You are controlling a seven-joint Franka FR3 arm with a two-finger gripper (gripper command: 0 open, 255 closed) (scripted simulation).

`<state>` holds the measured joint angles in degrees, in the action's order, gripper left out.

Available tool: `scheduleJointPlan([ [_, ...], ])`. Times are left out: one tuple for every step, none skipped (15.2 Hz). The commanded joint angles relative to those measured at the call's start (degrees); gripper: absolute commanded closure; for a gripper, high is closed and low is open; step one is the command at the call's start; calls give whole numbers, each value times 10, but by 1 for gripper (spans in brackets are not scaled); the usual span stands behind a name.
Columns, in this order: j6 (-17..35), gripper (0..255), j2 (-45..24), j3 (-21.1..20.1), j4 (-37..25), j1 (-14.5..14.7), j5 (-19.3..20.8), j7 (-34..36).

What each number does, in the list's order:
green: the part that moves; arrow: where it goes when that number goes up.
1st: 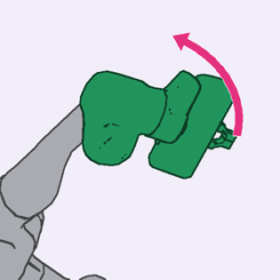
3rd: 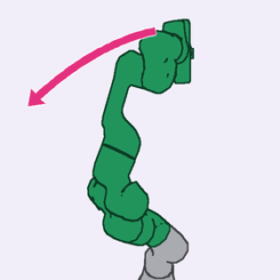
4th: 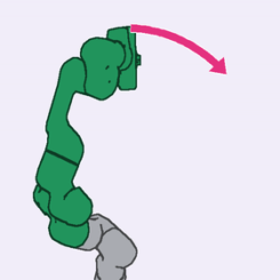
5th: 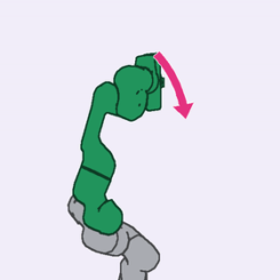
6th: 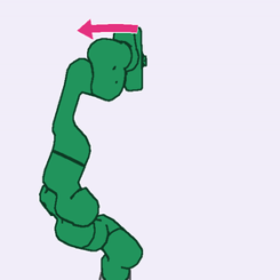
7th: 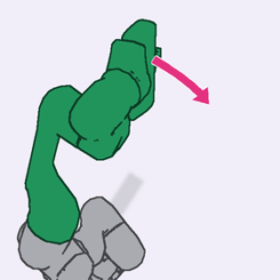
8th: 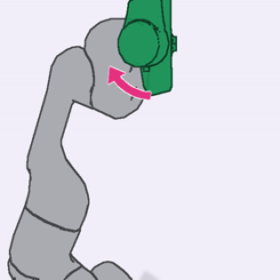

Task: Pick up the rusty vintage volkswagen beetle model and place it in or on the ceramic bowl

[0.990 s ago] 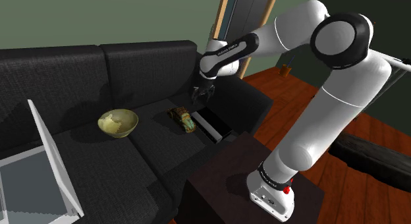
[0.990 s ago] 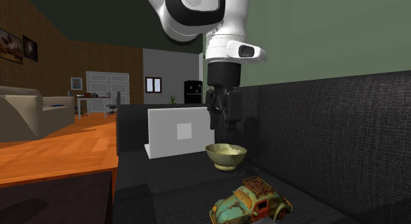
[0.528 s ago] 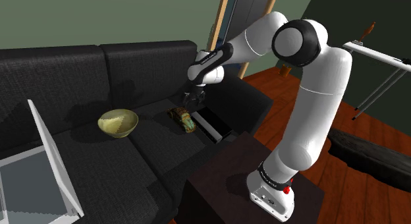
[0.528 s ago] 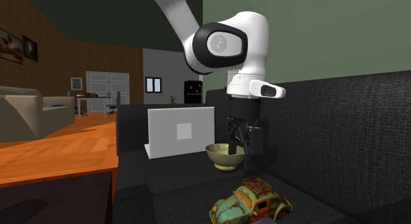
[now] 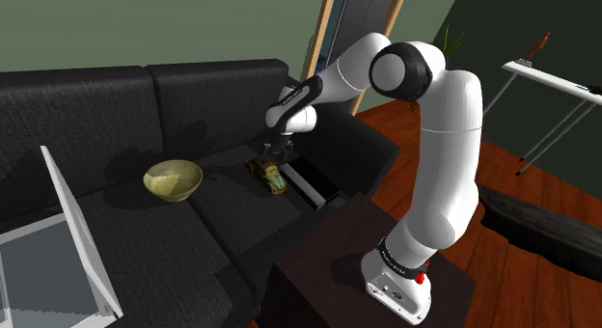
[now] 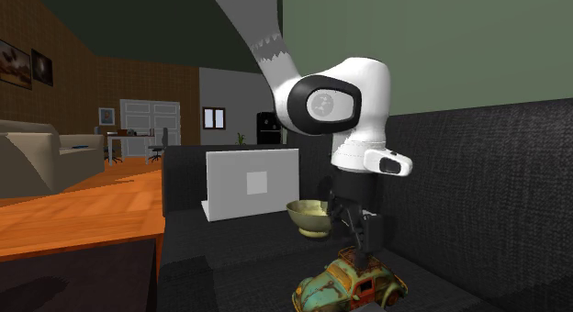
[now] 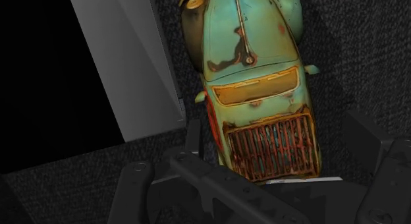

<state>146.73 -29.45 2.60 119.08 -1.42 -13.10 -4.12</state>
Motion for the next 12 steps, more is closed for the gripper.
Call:
scheduleJointPlan([
  [11,0,-14,-3,-4,0,-3,-1],
  [17,0,-21,-4,-5,0,-4,-2],
  [20,0,-25,-5,-6,0,-5,-2],
  [20,0,-25,-5,-6,0,-5,-2],
  [20,0,-25,-5,-6,0,-5,-2],
  [20,0,-25,-5,-6,0,-5,-2],
  [20,0,-25,-5,-6,0,-5,-2],
  [20,0,-25,-5,-6,0,-5,-2],
  [20,0,-25,-5,-6,0,-5,-2],
  [20,0,-25,-5,-6,0,-5,-2],
  [20,255,-25,-5,-6,0,-5,-2],
  [20,255,-25,-5,-6,0,-5,-2],
])
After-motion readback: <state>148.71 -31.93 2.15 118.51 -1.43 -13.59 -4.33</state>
